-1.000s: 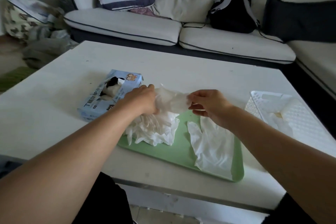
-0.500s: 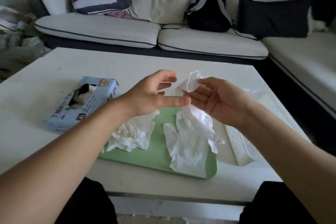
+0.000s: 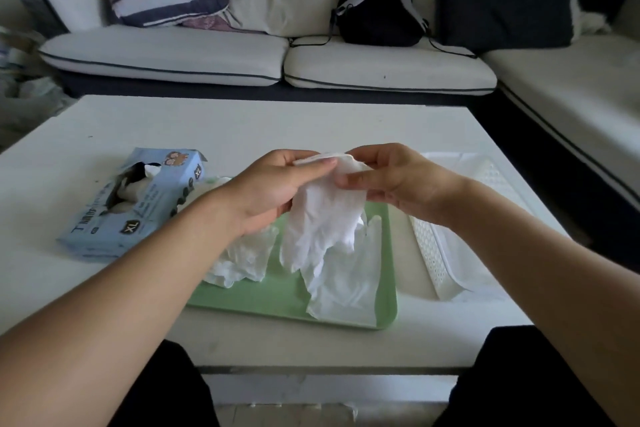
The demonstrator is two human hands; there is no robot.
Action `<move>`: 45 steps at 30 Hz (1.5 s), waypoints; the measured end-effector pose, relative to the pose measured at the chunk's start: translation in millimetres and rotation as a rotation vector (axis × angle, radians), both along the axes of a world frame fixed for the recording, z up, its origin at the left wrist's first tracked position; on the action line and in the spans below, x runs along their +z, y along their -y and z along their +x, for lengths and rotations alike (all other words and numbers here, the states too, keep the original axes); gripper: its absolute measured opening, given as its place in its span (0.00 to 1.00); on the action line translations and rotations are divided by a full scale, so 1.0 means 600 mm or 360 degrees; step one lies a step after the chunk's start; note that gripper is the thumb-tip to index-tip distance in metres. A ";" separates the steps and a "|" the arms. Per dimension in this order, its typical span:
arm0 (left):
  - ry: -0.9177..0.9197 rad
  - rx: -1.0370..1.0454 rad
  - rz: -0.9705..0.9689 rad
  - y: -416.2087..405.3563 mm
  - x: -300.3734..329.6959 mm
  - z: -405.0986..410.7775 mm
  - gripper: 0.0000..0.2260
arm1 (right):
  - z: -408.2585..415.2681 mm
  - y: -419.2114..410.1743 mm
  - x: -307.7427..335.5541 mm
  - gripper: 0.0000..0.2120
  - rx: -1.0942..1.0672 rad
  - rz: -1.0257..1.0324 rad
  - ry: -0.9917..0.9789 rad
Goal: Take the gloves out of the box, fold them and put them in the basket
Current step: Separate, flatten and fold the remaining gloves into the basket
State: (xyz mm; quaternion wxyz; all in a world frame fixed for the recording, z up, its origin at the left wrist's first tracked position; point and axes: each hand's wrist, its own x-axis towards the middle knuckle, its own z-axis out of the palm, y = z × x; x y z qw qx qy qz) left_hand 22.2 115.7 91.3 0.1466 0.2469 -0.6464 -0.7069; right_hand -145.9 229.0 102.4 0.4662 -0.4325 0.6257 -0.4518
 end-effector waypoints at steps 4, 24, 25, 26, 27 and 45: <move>0.0049 0.0036 -0.0254 0.008 0.002 -0.002 0.07 | 0.002 -0.008 0.002 0.12 -0.0049 -0.0060 0.0075; -0.0104 0.0121 -0.1574 0.033 -0.022 -0.014 0.03 | -0.029 -0.008 -0.031 0.10 -0.0207 -0.0378 -0.1230; 0.0122 -0.0062 -0.1633 0.033 -0.033 -0.007 0.02 | -0.029 -0.009 -0.046 0.12 -0.0049 -0.0206 -0.1275; 0.0357 -0.0253 -0.1642 0.031 -0.046 -0.001 0.02 | -0.027 -0.011 -0.062 0.12 0.0109 -0.0085 -0.1315; 0.0559 -0.0440 -0.1602 0.028 -0.060 0.006 0.03 | -0.023 -0.014 -0.077 0.11 0.0260 -0.0008 -0.1350; 0.1112 -0.1179 -0.1612 -0.025 -0.140 0.012 0.13 | 0.063 -0.054 -0.137 0.09 0.1101 0.0409 -0.1511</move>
